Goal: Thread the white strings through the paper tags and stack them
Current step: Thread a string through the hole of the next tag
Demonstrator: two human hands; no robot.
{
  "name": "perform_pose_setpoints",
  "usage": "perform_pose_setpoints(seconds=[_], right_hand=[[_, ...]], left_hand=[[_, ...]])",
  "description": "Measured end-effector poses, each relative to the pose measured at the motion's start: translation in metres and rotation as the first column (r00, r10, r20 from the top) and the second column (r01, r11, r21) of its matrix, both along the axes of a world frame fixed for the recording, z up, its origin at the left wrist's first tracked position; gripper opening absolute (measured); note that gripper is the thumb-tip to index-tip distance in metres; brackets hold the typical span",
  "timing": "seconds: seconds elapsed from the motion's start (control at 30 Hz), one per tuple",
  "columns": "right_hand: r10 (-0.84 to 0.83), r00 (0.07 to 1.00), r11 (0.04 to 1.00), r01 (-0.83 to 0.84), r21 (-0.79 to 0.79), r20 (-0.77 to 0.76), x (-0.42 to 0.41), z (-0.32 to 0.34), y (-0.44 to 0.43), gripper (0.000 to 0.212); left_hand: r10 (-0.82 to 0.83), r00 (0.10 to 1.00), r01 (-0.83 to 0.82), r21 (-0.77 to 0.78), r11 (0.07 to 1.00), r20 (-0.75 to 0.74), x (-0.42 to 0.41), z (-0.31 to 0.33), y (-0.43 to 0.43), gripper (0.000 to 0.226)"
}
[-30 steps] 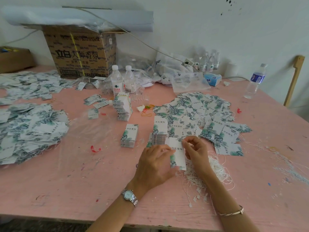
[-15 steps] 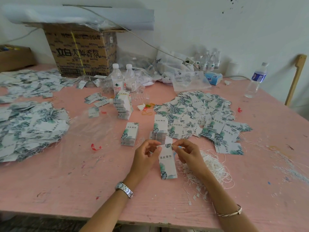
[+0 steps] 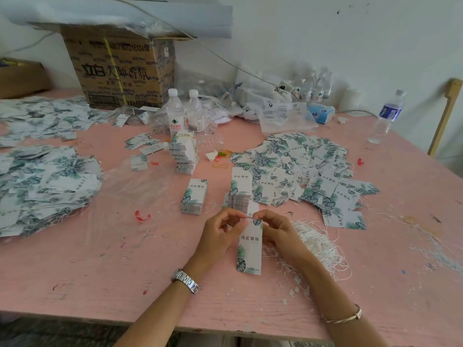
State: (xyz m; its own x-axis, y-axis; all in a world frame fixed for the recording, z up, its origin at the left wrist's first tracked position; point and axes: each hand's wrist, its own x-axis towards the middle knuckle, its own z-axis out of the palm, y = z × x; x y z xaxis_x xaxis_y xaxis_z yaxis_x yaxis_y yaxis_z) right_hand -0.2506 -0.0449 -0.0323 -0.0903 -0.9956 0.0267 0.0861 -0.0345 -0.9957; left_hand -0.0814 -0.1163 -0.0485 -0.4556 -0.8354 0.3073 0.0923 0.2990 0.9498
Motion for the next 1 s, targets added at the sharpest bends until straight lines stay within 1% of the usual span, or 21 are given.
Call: perform_pose_setpoints(seconds=[0.1,0.17,0.3,0.4,0.47,0.57,0.77,0.9,1.0], right_hand=[[0.005,1.000,1.000,-0.005,-0.003,-0.002,0.0006,0.0005,0.0008,0.016],[0.006,1.000,1.000,-0.006,-0.001,-0.001,-0.0001,0.0004,0.0010,0.017],[0.007,1.000,1.000,-0.007,0.009,-0.016,-0.0008,0.0005,0.0011,0.019],[0.006,1.000,1.000,-0.006,-0.004,-0.022,0.0001,0.0015,0.0019,0.020],[0.005,0.999,1.000,-0.006,-0.006,-0.039,0.0000,0.0018,0.0020,0.021],[-0.005,0.998,1.000,0.005,0.001,-0.057,-0.0012,0.0010,0.0019,0.021],[-0.004,0.999,1.000,0.004,0.003,-0.053,0.0013,0.0022,0.0016,0.015],[-0.025,0.999,1.000,0.025,0.003,-0.038,0.0037,0.0044,0.0006,0.030],[-0.004,0.997,1.000,0.003,-0.016,-0.071,0.0035,0.0082,0.0031,0.026]], left_hand=[[-0.002,1.000,0.002,-0.019,1.000,0.013,0.0007,0.0009,0.0016,0.019],[0.024,0.999,-0.023,-0.055,0.998,0.031,0.0008,0.0018,0.0025,0.019],[0.107,0.993,-0.090,-0.255,0.963,0.052,0.0006,0.0017,0.0036,0.013],[0.109,0.992,-0.083,-0.332,0.940,0.062,-0.0003,0.0021,0.0045,0.012],[0.113,0.991,-0.083,-0.343,0.936,0.067,-0.0007,0.0023,0.0050,0.011],[0.116,0.991,-0.092,-0.303,0.948,0.062,-0.0006,0.0024,0.0051,0.008],[0.111,0.990,-0.085,-0.280,0.956,0.081,-0.0013,0.0008,0.0050,0.004],[0.159,0.983,-0.120,-0.329,0.937,0.093,-0.0011,-0.0011,0.0031,0.009],[0.170,0.982,-0.130,-0.366,0.921,0.078,-0.0013,0.0005,0.0049,0.016]])
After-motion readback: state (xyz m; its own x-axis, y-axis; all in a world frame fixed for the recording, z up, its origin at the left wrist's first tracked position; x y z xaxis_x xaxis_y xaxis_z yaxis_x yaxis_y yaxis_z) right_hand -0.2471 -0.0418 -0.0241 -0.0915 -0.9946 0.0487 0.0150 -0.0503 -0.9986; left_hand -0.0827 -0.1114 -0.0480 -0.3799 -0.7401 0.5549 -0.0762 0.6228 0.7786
